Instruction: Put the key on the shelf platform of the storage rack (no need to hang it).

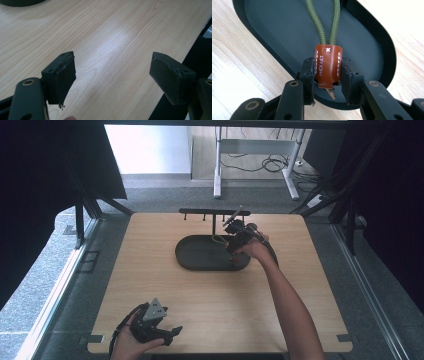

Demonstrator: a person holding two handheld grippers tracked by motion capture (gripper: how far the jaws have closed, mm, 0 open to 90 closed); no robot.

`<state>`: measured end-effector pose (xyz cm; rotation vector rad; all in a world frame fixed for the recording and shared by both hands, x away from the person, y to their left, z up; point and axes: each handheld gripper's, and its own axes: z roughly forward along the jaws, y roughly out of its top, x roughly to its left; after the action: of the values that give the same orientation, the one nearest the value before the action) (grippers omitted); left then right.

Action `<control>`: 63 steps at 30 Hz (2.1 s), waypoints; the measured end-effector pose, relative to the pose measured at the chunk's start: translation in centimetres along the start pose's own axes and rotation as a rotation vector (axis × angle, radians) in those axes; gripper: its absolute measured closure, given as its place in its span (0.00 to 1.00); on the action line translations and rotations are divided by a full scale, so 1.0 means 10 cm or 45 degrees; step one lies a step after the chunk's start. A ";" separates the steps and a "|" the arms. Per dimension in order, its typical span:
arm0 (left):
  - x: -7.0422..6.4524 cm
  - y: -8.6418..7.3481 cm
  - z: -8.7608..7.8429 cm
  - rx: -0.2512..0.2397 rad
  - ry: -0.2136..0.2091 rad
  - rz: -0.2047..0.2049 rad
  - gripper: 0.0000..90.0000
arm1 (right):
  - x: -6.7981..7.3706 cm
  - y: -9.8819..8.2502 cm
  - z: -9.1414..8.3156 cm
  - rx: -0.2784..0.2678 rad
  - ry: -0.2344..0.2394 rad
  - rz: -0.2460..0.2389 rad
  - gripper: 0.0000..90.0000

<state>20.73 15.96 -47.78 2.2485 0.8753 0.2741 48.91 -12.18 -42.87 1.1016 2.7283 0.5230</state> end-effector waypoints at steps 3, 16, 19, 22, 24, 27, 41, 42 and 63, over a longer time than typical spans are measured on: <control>0.00 0.00 0.00 0.001 0.000 0.000 0.24 | -0.01 -0.02 0.05 0.009 0.001 0.005 0.73; 0.00 0.00 0.01 0.005 -0.003 0.001 0.24 | 0.00 -0.09 0.24 0.060 0.008 -0.005 0.72; 0.00 0.00 0.02 0.007 -0.004 0.002 0.24 | 0.00 -0.10 0.25 0.068 0.012 0.011 0.72; 0.00 0.00 0.02 0.008 -0.005 0.002 0.24 | -0.01 -0.12 0.26 0.074 0.013 0.013 0.71; 0.00 0.00 0.02 0.009 -0.006 0.001 0.24 | -0.01 -0.13 0.27 0.094 0.029 0.016 0.67; 0.00 0.00 0.03 0.009 -0.006 0.001 0.24 | -0.01 -0.13 0.25 0.083 0.027 0.015 0.62; -0.03 0.01 0.06 0.024 -0.011 0.016 0.24 | 0.01 -0.25 -0.05 -0.001 0.011 0.014 0.56; -0.03 0.01 0.06 0.023 -0.013 0.016 0.24 | 0.01 -0.27 -0.08 -0.009 0.009 0.008 0.56; -0.07 0.03 0.10 0.043 -0.005 0.026 0.24 | 0.07 -1.13 -0.58 -0.199 0.064 -0.005 0.54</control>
<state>20.79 14.77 -48.26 2.2895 0.8614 0.2659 39.63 -20.77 -41.68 1.0575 2.6767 0.7585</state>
